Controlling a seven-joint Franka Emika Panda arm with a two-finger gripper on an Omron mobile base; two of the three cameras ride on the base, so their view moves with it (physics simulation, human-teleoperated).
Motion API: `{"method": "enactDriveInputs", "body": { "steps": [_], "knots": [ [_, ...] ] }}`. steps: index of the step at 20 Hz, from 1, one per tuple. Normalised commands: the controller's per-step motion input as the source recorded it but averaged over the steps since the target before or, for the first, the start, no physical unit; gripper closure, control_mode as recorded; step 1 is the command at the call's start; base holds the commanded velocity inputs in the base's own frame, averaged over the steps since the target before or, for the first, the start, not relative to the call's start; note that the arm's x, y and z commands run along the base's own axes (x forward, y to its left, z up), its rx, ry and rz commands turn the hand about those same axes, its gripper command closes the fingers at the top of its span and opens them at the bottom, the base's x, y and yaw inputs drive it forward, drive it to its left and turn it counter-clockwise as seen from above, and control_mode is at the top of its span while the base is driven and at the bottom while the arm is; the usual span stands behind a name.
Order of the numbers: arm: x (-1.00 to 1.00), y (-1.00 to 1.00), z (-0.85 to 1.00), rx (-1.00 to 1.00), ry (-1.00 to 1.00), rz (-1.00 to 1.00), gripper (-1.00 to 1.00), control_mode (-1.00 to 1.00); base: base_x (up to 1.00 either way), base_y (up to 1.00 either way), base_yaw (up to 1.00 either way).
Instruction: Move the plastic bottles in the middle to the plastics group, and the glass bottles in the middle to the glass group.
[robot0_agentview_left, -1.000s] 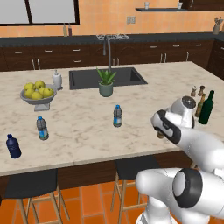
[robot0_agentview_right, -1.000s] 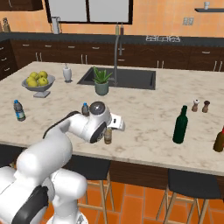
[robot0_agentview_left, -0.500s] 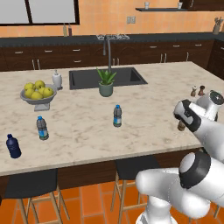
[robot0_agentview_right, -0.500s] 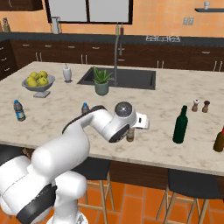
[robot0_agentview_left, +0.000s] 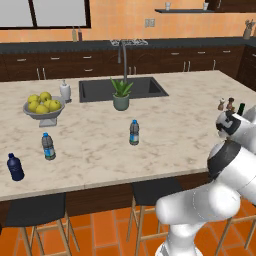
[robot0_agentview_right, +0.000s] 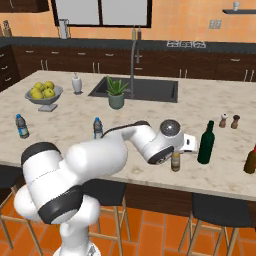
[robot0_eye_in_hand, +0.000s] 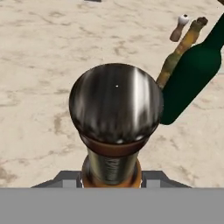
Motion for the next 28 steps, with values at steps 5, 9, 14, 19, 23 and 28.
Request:
{"method": "enactDriveInputs", "body": {
  "steps": [5, 9, 14, 19, 23, 28],
  "knots": [
    [0.01, -0.89, -0.09, 0.03, 0.00, -0.01, 1.00, -1.00, 0.00, 0.00, 0.00],
    [0.00, -0.68, 0.00, 0.01, 0.00, 0.00, 1.00, -1.00, 0.00, 0.00, 0.00],
    [0.17, -0.60, 0.00, 0.01, -0.04, 0.00, 1.00, -1.00, 0.00, 0.00, 0.00],
    [0.12, -0.60, -0.01, 0.01, -0.07, 0.00, 1.00, -1.00, 0.00, 0.00, 0.00],
    [-0.23, -0.34, 0.00, 0.07, -0.08, 0.00, 1.00, -1.00, 0.00, 0.00, 0.00],
    [-0.41, -0.02, 0.12, 0.09, -0.08, 0.01, 1.00, -1.00, 0.00, 0.00, 0.00]
  ]
}}
